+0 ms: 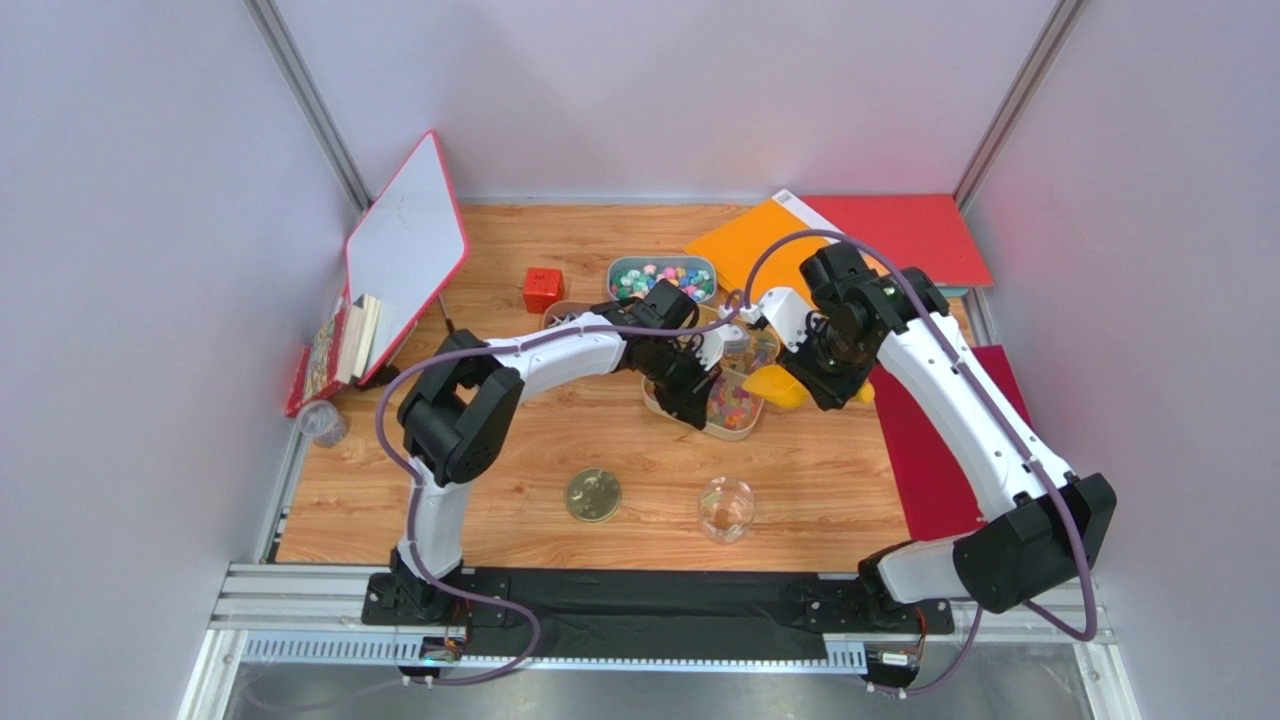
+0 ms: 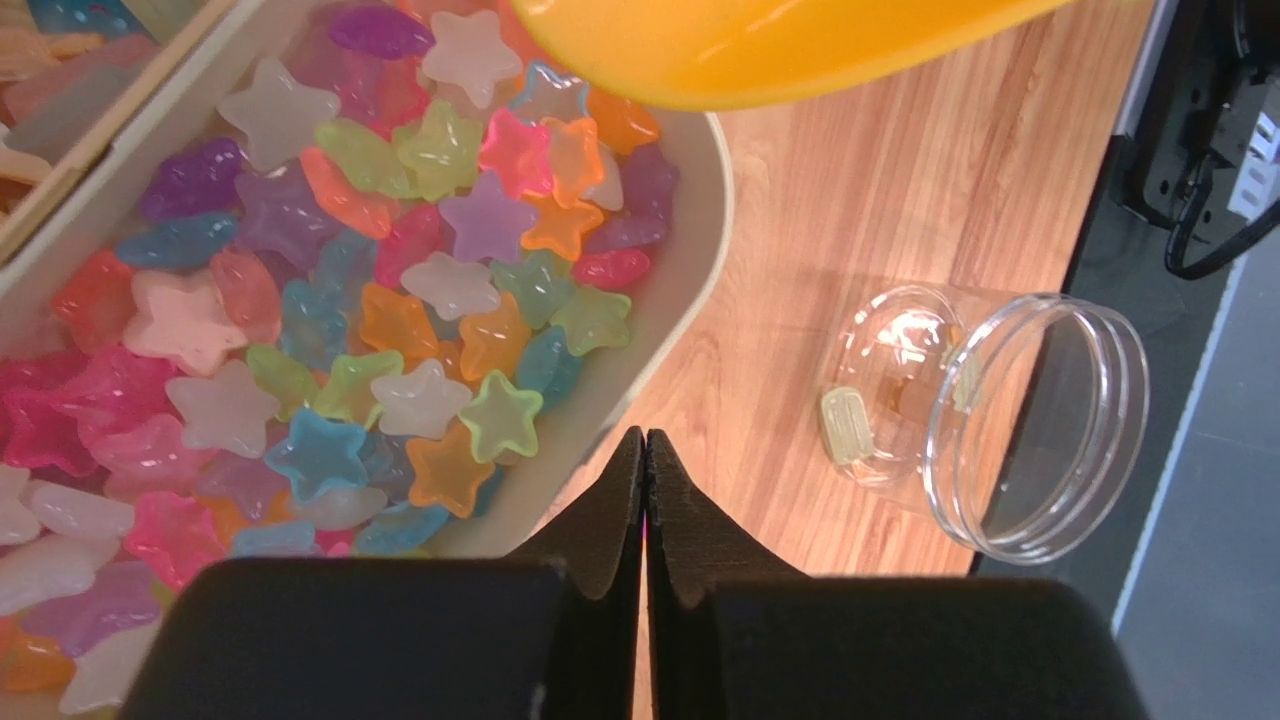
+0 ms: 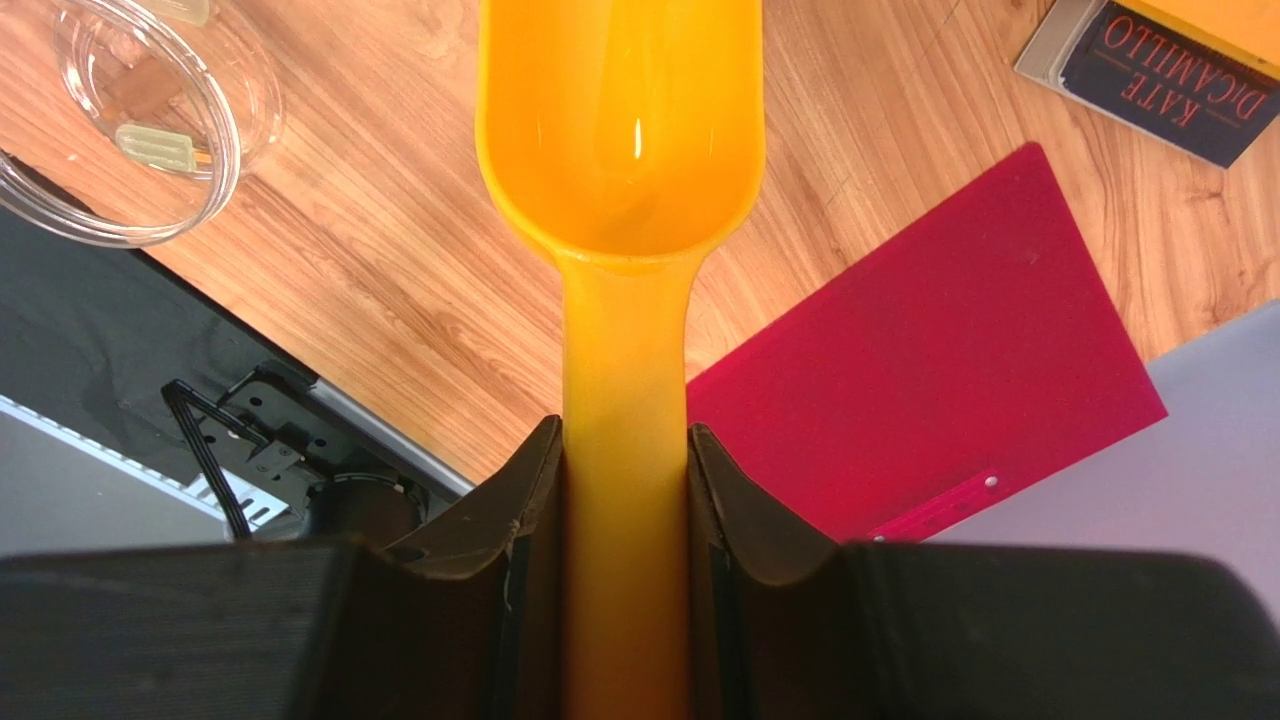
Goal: Pack the candies
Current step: Move the storage box to the center of the board, then scoop the fake candies from the storage box.
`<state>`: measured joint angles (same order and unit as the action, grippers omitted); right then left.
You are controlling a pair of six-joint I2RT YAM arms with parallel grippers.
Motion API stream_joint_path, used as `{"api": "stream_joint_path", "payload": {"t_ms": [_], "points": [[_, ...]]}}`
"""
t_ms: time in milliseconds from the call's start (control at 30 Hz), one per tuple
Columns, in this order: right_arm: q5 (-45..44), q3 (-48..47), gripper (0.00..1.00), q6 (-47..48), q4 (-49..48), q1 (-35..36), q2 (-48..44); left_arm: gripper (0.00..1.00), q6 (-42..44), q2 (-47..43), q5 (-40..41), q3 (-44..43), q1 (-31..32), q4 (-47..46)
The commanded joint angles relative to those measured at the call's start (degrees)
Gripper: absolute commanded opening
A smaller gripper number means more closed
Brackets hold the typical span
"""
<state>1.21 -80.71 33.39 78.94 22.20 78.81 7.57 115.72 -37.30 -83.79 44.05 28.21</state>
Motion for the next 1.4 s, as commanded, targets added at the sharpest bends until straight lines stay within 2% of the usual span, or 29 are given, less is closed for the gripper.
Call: {"api": "stream_joint_path", "payload": {"t_ms": [0,133,200,267,733,1133,1367], "points": [[-0.77,-1.82,0.0,3.08,6.93,-0.14,1.87,0.0,2.44,-8.56,-2.08,-2.09,-1.24,6.59],[-0.95,-2.61,0.0,4.05,7.9,0.21,4.15,0.0,3.75,-21.99,2.3,8.43,-6.42,2.92],[-1.13,-2.44,0.0,4.14,8.25,0.83,4.78,0.0,5.69,-23.96,8.1,11.18,-8.18,2.2],[-1.21,-2.18,0.0,4.4,8.25,1.88,5.66,0.0,7.8,-23.44,12.05,11.54,-9.59,2.64],[-10.88,-1.91,0.0,4.23,9.22,7.95,9.52,0.0,6.58,-11.66,19.81,11.37,-10.65,-3.15],[-16.33,-2.7,0.0,5.28,8.69,11.28,16.54,0.0,4.12,-3.4,15.42,5.92,-10.48,-5.09],[-19.67,-4.2,0.0,5.9,8.96,14.63,21.12,0.0,3.5,-4.97,13.22,7.58,-10.3,-7.28]]}}
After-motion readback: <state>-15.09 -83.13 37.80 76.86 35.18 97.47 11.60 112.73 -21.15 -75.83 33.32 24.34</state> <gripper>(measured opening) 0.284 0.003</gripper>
